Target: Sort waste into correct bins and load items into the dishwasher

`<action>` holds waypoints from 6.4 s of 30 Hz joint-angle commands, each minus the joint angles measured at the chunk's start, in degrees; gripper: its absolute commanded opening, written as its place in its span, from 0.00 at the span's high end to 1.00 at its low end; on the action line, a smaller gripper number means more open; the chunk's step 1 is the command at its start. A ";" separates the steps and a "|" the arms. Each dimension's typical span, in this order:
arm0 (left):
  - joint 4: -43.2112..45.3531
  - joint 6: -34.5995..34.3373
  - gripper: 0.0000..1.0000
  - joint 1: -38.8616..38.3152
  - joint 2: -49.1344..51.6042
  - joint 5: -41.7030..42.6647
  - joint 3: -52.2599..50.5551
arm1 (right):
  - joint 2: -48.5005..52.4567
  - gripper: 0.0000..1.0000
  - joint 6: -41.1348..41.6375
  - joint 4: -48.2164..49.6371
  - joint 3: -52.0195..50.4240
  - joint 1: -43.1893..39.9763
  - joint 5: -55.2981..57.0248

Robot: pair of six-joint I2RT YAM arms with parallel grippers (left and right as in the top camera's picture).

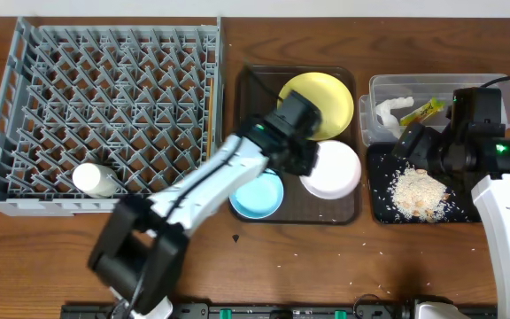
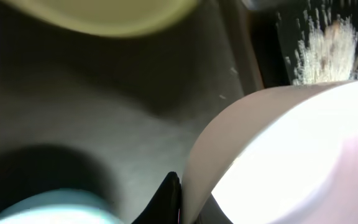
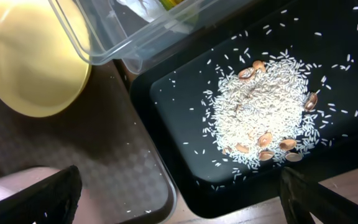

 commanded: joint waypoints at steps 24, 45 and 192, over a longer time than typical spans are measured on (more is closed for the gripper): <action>-5.49 18.05 0.93 23.71 -5.57 -84.54 1.68 | -0.79 0.01 -0.02 -0.09 0.31 -0.04 0.70; -4.85 15.65 0.93 12.61 6.84 -87.97 1.64 | -0.79 0.01 -0.02 -0.09 0.31 -0.04 0.70; -19.87 3.85 0.54 4.37 -6.21 -16.76 -2.47 | -0.79 0.01 -0.02 -0.11 0.31 -0.04 0.70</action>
